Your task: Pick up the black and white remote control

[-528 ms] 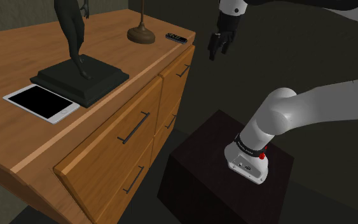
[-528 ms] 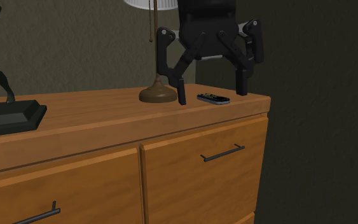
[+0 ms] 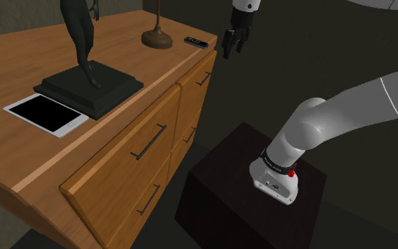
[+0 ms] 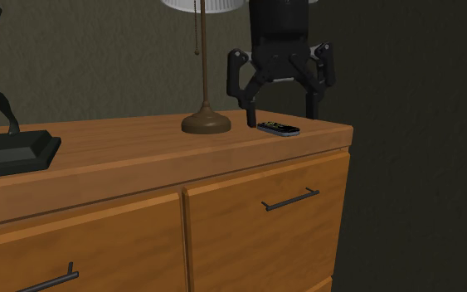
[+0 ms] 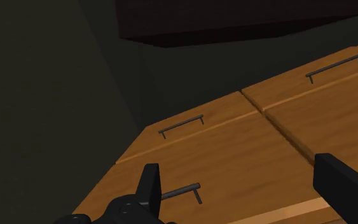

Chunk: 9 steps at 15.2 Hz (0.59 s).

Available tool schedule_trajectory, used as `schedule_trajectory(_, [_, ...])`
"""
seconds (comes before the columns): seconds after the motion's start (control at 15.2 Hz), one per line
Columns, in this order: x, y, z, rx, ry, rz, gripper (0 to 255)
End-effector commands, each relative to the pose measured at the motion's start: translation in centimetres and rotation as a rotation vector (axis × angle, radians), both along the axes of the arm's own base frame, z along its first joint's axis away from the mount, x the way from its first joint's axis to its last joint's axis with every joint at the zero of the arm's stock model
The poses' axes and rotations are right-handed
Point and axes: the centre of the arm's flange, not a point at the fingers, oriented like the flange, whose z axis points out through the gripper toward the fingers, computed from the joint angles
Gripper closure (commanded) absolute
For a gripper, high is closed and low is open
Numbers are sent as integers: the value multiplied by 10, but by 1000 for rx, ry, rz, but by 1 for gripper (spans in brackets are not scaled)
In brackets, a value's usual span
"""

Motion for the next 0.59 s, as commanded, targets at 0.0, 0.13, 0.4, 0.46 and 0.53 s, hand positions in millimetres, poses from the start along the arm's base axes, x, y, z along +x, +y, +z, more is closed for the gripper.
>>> schedule_trajectory(0.0, [27,-12,-3,6,-3,12,0])
schedule_trajectory(0.13, [50,-24,-5,14,-5,23,0])
schedule_trajectory(0.4, [97,-47,-9,28,-9,45,0])
schedule_trajectory(0.46, [109,-53,-10,32,-10,50,0])
schedule_trajectory(0.53, [121,-59,-11,36,-11,56,0])
